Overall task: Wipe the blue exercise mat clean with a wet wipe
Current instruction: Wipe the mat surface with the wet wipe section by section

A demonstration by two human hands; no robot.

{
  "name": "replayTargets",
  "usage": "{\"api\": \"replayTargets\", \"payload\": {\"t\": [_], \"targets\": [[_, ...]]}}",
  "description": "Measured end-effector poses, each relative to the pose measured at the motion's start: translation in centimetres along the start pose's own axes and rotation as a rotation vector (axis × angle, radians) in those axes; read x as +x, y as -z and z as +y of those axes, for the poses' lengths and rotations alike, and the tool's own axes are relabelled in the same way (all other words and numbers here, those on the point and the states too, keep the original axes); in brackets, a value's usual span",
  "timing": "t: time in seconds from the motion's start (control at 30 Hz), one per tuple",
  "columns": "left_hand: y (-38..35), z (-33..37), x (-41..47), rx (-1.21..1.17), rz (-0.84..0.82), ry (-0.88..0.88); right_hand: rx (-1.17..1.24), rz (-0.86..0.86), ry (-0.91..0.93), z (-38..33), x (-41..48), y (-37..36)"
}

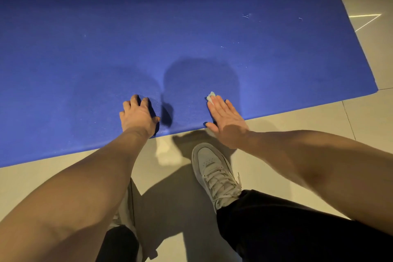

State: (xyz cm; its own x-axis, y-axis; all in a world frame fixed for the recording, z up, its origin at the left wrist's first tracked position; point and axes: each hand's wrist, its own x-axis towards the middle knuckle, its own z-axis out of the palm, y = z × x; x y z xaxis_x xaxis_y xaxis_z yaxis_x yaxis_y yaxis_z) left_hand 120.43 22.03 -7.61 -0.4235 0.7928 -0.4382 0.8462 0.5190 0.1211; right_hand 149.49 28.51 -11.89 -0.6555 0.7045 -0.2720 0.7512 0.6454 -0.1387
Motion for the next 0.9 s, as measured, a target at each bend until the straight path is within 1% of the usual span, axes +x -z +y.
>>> {"api": "replayTargets", "payload": {"t": [0.1,0.17,0.2,0.23,0.3,0.33,0.37,0.4,0.43,0.47,0.5,0.6,0.63,0.7,0.73,0.77,0.83,0.9], "targets": [[-0.1,0.1,0.1,0.004,0.006,-0.003,-0.004,-0.037,-0.173,0.3,-0.4,0.3],[-0.3,0.2,0.1,-0.001,0.013,-0.004,0.119,-0.013,-0.214,-1.6,0.1,0.4],[-0.3,0.2,0.1,-0.003,0.014,-0.003,0.168,0.013,-0.162,-2.8,0.4,0.3],[-0.3,0.2,0.1,-0.004,0.014,-0.002,0.175,0.048,-0.063,-3.9,0.8,0.0],[-0.3,0.2,0.2,-0.001,0.015,-0.002,0.128,0.114,0.136,-5.5,1.7,-0.6],[-0.3,0.2,0.2,0.002,0.013,-0.002,0.105,0.118,0.198,-5.8,2.1,-0.6],[-0.3,0.2,0.2,0.003,0.012,-0.001,0.077,0.087,0.245,-5.8,2.3,-0.6],[-0.2,0.1,0.2,0.001,0.013,-0.001,0.048,0.075,0.274,-5.2,2.3,-0.4],[-0.2,0.1,0.2,0.000,0.015,-0.002,0.024,0.025,0.282,-4.2,2.5,-0.1],[-0.1,0.1,0.2,-0.001,0.013,-0.005,0.008,-0.043,0.259,-2.9,2.6,0.3],[0.0,0.1,0.2,-0.003,0.011,-0.005,-0.005,-0.072,0.208,-1.5,2.6,0.7],[0.0,-0.1,0.2,-0.013,0.014,-0.010,-0.032,-0.057,-0.034,0.2,2.9,1.4],[0.0,-0.2,0.2,-0.020,0.018,-0.014,-0.005,-0.063,-0.104,-0.4,3.2,1.3],[0.0,-0.3,0.3,-0.035,0.034,-0.023,0.082,0.005,-0.174,-3.0,3.9,0.8],[0.0,-0.4,0.4,-0.041,0.041,-0.025,0.106,0.037,-0.152,-4.4,4.2,0.6],[0.0,-0.5,0.5,-0.043,0.045,-0.026,0.118,0.034,-0.077,-5.5,4.7,0.4],[0.1,-0.5,0.7,-0.040,0.049,-0.027,0.081,0.027,0.133,-6.9,5.6,0.1],[0.3,-0.5,1.0,-0.042,0.049,-0.023,0.051,0.003,0.258,-7.0,6.5,0.4]]}}
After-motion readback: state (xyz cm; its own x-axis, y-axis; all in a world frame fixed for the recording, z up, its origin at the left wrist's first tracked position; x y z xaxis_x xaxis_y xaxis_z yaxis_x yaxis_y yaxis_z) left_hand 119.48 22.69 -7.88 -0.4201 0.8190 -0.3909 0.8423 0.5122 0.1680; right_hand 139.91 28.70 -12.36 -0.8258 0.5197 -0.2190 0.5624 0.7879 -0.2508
